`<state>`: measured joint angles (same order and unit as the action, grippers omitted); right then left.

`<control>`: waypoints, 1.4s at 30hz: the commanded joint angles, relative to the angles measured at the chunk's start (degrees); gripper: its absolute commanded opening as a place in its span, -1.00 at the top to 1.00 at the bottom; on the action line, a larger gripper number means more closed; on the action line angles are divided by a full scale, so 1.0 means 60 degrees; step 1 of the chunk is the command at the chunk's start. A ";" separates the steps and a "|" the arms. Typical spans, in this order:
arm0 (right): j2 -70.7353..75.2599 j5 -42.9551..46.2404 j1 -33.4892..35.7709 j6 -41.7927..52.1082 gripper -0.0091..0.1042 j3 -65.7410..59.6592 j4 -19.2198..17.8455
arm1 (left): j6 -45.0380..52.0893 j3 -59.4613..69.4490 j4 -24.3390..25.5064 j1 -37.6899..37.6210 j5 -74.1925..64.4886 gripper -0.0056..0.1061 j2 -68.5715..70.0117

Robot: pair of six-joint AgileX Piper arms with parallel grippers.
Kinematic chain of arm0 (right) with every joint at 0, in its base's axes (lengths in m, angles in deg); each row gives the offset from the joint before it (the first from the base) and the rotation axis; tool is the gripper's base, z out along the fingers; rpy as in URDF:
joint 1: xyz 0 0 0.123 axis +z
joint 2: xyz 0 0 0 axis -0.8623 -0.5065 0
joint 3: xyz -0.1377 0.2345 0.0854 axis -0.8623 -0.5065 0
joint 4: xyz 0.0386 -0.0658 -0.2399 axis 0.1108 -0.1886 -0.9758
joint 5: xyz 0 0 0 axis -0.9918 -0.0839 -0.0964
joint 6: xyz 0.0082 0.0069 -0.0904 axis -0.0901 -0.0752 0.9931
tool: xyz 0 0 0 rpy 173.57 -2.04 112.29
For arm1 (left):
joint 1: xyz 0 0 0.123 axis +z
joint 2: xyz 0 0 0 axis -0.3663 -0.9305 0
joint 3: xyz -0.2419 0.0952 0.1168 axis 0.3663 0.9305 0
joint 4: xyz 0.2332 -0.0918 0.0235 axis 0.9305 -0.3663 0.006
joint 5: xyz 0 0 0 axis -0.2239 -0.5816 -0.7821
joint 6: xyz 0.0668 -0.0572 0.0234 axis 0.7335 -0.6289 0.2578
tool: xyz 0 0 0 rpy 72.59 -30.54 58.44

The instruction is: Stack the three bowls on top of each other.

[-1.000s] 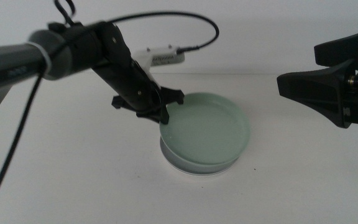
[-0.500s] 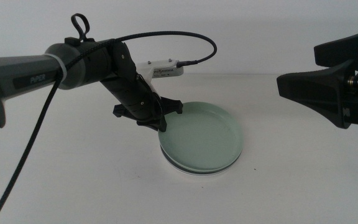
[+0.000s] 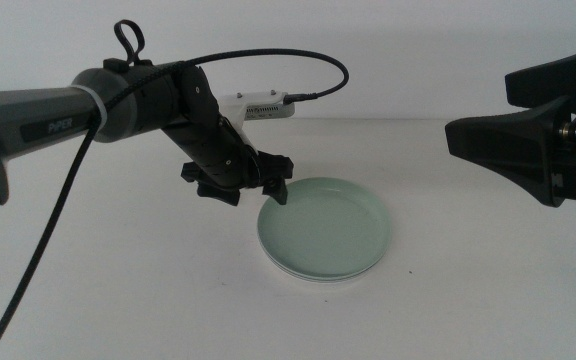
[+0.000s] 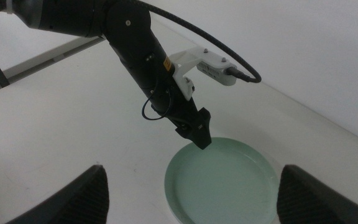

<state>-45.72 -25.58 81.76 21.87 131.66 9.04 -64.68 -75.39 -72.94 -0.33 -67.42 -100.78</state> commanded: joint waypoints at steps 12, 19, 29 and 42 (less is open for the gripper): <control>0.0028 0.0074 0.0011 0.0071 -0.77 0.0003 0.0020 | 0.0028 -0.0379 0.0510 0.1098 -0.1294 -0.78 0.2052; 0.0028 0.0074 0.0011 0.0071 -0.77 0.0003 0.0020 | 0.0255 0.2518 0.0499 0.1690 0.0047 -0.78 0.4997; 0.0028 0.0074 0.0011 0.0071 -0.77 0.0005 0.0038 | 0.0238 0.5721 0.0499 0.3295 0.0326 -0.78 0.9140; 0.0028 0.0089 0.0011 0.0057 -0.77 0.0005 0.0082 | 0.0238 0.7404 0.1014 0.3555 0.0526 -0.78 1.3449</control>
<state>-45.72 -25.58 81.76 21.87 131.66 9.40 -63.20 -31.18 -67.76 20.89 -65.38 -21.69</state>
